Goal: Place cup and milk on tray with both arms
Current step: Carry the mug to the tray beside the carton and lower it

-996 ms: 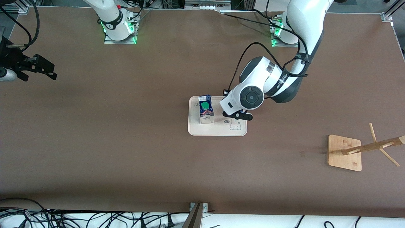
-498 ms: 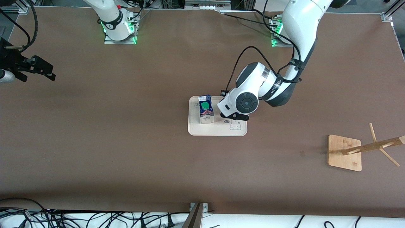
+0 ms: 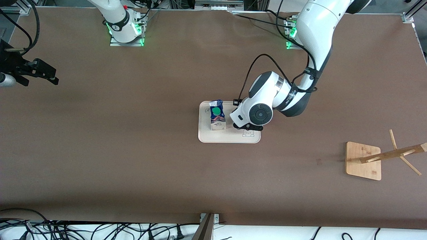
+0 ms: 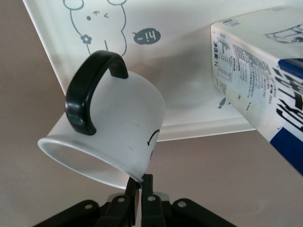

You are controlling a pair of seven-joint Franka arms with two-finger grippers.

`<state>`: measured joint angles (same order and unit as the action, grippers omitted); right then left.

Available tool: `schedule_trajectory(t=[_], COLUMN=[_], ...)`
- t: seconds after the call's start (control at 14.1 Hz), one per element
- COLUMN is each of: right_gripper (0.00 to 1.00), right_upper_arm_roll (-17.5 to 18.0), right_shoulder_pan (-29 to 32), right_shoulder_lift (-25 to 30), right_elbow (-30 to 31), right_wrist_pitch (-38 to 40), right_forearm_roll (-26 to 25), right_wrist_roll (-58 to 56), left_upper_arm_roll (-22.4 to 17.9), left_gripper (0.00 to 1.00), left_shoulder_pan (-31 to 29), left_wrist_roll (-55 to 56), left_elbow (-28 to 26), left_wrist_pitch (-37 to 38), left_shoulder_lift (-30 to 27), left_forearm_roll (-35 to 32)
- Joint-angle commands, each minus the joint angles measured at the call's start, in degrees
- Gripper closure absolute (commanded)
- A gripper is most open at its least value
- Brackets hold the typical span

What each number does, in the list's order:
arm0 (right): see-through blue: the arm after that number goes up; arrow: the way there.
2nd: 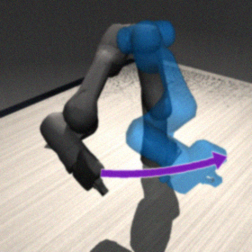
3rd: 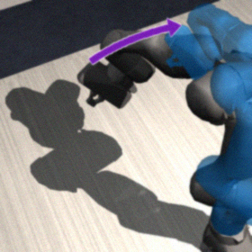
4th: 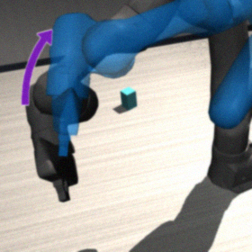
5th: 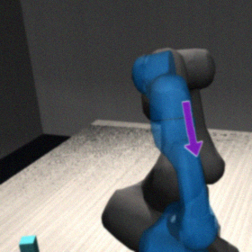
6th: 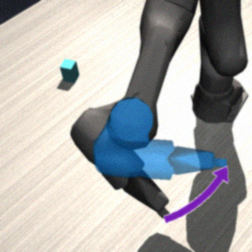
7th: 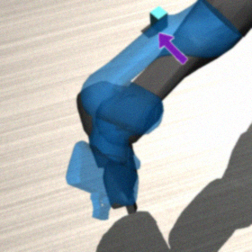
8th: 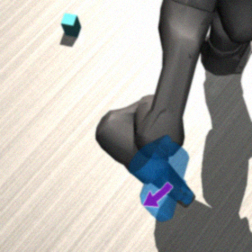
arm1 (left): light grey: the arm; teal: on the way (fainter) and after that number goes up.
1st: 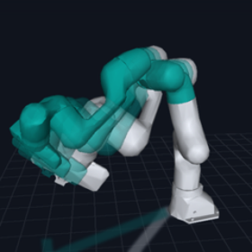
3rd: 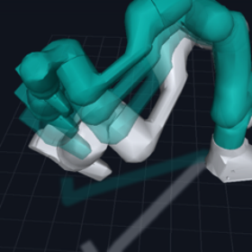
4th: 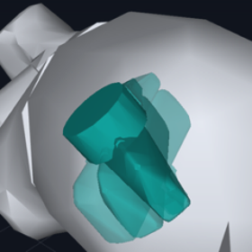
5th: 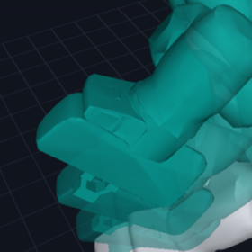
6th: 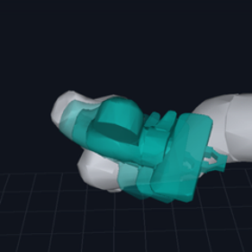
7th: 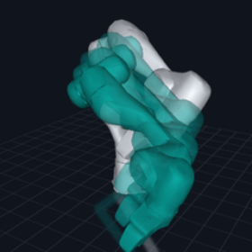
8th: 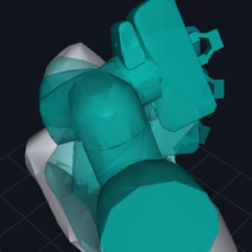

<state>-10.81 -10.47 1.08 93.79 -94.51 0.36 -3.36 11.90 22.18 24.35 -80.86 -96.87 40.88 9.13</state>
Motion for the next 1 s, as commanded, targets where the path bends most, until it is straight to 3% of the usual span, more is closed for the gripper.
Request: schedule_trajectory(t=[0.0, 0.43, 0.5, 0.64, 0.71, 0.78, 0.93], right_gripper=[0.00, 0.00, 0.00, 0.00, 0.00, 0.00, 0.00], right_upper_arm_roll=[0.18, 0.18, 0.18, 0.18, 0.18, 0.18, 0.27], right_shoulder_pan=[0.45, 0.54, 0.54, 0.54, 0.54, 0.54, 0.45], right_shoulder_lift=[-0.46, -0.46, -0.46, -0.46, -0.46, -0.46, -0.46], right_elbow=[-1.06, -1.06, -1.06, -1.06, -1.15, -1.06, -1.15], right_wrist_pitch=[0.29, 0.81, 0.81, 0.64, 0.73, 0.64, 0.55], right_forearm_roll=[0.96, 0.96, 0.96, 0.96, 0.96, 0.96, 0.96], right_wrist_roll=[-0.07, -0.07, -0.07, -0.07, -0.07, -0.07, -0.07], left_upper_arm_roll=[-1.00, -1.00, -1.00, -1.00, -1.00, -1.00, -1.00], left_gripper=[1.00, 1.00, 0.91, 0.53, 0.31, 0.00, 0.00], left_shoulder_pan=[1.54, 2.42, 2.42, 2.42, 2.42, 2.42, 2.42], left_wrist_roll=[0.43, -0.18, -0.35, -0.44, -0.53, -0.79, -1.41], left_elbow=[2.28, 2.11, 2.11, 2.20, 2.11, 2.11, 2.11], left_wrist_pitch=[-0.07, -4.81, -5.25, -5.52, -5.52, -5.61, -7.27], left_shoulder_lift=[1.66, 3.07, 3.07, 3.07, 3.07, 3.07, 2.89], left_forearm_roll=[0.71, 0.62, 0.80, 0.80, 0.71, 0.19, -0.08])
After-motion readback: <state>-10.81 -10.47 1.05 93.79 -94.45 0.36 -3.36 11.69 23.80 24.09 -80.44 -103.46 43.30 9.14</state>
